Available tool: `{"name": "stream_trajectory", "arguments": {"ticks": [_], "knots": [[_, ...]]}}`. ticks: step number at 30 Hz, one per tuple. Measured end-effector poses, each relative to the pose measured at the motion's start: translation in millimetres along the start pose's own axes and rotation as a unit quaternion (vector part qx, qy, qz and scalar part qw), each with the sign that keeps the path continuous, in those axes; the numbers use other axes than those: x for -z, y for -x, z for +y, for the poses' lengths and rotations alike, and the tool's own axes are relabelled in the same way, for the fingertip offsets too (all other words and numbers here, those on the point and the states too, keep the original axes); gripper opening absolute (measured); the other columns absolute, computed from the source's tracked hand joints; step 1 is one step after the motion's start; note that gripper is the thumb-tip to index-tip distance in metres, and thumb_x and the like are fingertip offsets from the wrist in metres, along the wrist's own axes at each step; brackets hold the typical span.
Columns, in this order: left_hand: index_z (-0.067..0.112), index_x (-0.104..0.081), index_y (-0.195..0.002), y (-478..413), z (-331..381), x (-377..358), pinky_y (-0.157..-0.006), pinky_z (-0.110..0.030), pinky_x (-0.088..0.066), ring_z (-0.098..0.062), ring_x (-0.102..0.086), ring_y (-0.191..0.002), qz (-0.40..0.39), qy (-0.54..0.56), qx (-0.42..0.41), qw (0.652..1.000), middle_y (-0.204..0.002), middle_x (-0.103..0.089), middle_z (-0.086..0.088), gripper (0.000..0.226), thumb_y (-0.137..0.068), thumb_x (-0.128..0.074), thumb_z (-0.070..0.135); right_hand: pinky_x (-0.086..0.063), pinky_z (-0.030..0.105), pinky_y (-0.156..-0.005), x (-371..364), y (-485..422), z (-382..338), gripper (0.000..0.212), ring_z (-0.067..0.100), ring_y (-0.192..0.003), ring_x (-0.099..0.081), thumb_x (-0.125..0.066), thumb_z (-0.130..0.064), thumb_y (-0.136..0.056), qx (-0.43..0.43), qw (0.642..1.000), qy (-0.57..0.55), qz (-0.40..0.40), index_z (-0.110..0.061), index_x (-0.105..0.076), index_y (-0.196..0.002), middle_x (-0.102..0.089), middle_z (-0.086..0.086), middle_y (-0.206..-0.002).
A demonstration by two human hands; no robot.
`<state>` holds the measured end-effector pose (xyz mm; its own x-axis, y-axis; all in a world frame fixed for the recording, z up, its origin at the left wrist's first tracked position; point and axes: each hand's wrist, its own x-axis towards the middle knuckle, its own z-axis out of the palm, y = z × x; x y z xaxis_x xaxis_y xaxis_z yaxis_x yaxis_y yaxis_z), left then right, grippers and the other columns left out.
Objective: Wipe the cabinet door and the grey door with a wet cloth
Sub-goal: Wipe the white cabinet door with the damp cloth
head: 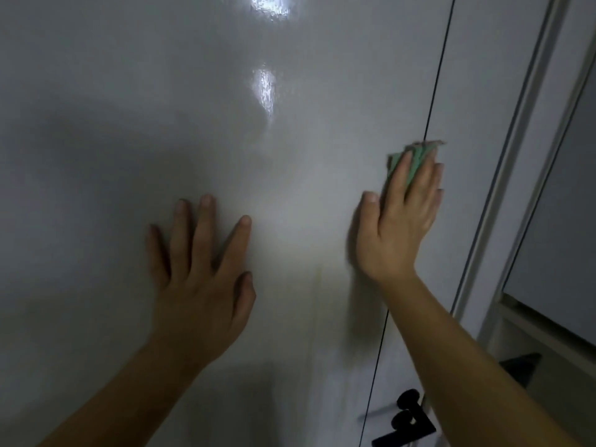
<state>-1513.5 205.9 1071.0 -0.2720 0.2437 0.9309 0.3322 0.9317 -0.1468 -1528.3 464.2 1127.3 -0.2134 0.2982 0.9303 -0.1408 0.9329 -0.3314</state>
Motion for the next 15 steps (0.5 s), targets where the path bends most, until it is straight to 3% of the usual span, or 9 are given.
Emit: {"name": "stream_trajectory", "arguments": {"ticks": [2, 8, 10, 15], "knots": [[0.015, -0.044, -0.154, -6, 10, -1, -0.122, -0.068, -0.008, -0.048, -0.015, -0.154, -0.003, 0.001, -0.002, 1.000, -0.165, -0.020, -0.027, 0.068, -0.089, -0.058, 0.032, -0.002, 0.057, -0.125, -2, 15, -9, 0.068, 0.039, -0.156, -0.002, -0.029, -0.042, -0.103, 0.023, 1.000, -0.010, -0.014, -0.007, -0.018, -0.160, -0.008, 0.022, -0.168], [0.018, -0.041, -0.156, -33, 50, -2, -0.123, -0.064, -0.008, -0.041, -0.015, -0.156, -0.015, -0.003, -0.047, 0.999, -0.167, -0.019, -0.021, 0.067, -0.093, -0.053, 0.036, -0.006, 0.060, -0.124, -2, 46, 2, 0.063, 0.040, -0.155, -0.006, -0.031, -0.041, -0.103, 0.198, 0.978, -0.001, -0.069, -0.013, -0.022, -0.159, -0.009, 0.015, -0.167], [0.018, -0.042, -0.155, -34, 53, -4, -0.122, -0.066, -0.010, -0.041, -0.018, -0.155, -0.008, -0.012, -0.040, 0.999, -0.167, -0.021, -0.020, 0.065, -0.094, -0.052, 0.035, -0.006, 0.060, -0.124, 3, 28, 23, 0.063, 0.040, -0.155, -0.006, -0.030, -0.041, -0.103, 0.164, 0.985, 0.013, -0.052, -0.014, -0.020, -0.159, -0.007, 0.014, -0.167], [0.016, -0.045, -0.154, -32, 52, -8, -0.121, -0.067, -0.011, -0.043, -0.020, -0.154, 0.007, -0.014, -0.043, 0.999, -0.166, -0.022, -0.021, 0.065, -0.092, -0.055, 0.034, -0.002, 0.059, -0.123, 9, -10, 52, 0.064, 0.036, -0.156, 0.000, -0.026, -0.039, -0.105, -0.012, 1.000, -0.026, 0.000, -0.011, -0.014, -0.161, -0.005, 0.019, -0.169]]}}
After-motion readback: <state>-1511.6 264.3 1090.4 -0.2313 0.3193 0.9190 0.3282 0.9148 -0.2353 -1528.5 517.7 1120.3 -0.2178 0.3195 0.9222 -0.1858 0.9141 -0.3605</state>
